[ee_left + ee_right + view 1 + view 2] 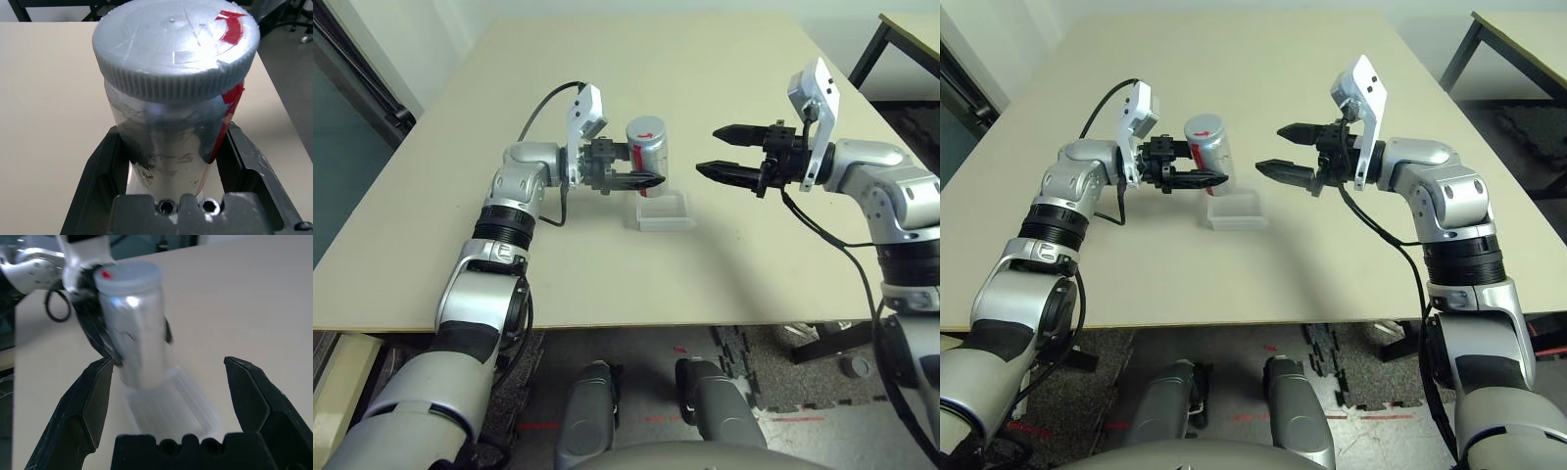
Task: Pour the medicine from the bottle into the box.
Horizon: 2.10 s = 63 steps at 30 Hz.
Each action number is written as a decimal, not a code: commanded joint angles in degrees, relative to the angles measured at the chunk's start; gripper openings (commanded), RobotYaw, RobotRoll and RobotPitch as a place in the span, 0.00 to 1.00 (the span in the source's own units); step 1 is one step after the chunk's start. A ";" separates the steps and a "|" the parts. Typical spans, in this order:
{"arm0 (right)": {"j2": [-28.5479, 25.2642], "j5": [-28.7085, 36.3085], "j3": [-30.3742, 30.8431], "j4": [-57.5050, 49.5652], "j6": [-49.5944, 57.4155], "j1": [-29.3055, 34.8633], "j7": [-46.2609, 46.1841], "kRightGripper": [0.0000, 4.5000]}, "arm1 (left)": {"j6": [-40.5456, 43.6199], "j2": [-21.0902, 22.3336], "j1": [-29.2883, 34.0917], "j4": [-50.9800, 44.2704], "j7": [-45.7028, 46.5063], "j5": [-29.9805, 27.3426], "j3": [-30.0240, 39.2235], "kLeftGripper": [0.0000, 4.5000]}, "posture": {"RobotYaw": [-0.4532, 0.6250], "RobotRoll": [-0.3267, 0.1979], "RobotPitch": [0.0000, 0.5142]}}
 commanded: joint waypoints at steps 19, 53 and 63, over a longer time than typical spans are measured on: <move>2.92 1.83 3.98 -3.17 4.10 -5.63 2.21 1.00 | -0.14 -1.01 0.12 1.39 -2.92 0.55 -4.37 0.61 | 0.36 0.62 0.20; 6.41 -1.50 5.02 0.66 0.90 -6.25 3.00 0.57 | 1.23 -1.45 1.92 -2.55 -3.42 0.23 -5.05 0.61 | 0.38 0.62 0.23; 8.75 0.99 5.07 2.63 -1.67 -7.75 8.98 0.57 | 2.53 -2.43 2.03 -6.15 -4.92 -0.89 -5.76 0.61 | 0.38 0.62 0.25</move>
